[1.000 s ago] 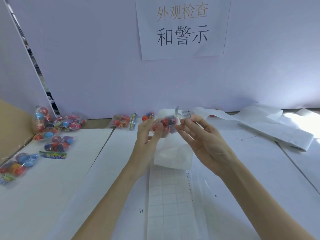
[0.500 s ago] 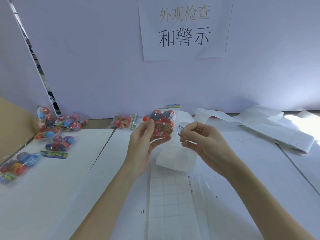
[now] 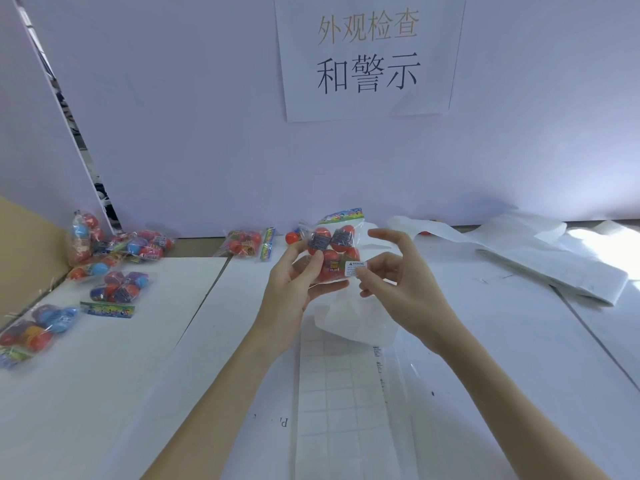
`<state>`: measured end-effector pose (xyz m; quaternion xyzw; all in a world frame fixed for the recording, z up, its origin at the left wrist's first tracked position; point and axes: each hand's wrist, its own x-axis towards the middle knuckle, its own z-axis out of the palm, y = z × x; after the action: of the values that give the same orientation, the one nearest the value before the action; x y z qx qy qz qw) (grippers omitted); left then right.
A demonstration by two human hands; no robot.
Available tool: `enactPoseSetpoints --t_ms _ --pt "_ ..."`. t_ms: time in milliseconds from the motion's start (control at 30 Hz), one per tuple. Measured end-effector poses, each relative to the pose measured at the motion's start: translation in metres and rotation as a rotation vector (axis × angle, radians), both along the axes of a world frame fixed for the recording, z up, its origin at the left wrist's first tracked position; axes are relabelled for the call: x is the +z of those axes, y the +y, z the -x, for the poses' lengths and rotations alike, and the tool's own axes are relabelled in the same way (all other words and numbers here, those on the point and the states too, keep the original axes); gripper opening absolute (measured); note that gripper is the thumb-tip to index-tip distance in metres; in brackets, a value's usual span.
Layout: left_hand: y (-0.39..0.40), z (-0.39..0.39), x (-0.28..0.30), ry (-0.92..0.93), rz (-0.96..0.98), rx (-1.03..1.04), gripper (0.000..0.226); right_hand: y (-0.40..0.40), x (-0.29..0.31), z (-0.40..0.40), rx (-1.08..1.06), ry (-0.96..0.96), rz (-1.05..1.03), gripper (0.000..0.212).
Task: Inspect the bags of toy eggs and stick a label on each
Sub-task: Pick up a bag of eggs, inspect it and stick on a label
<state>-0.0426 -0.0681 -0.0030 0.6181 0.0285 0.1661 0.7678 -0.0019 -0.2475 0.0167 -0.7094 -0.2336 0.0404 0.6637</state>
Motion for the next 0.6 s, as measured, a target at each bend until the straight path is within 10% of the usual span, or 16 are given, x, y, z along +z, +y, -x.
enactPoseSetpoints --t_ms 600 --pt "-0.006 0.005 0.004 0.037 -0.094 -0.077 0.054 0.001 -0.011 -0.005 -0.039 -0.084 0.110 0.049"
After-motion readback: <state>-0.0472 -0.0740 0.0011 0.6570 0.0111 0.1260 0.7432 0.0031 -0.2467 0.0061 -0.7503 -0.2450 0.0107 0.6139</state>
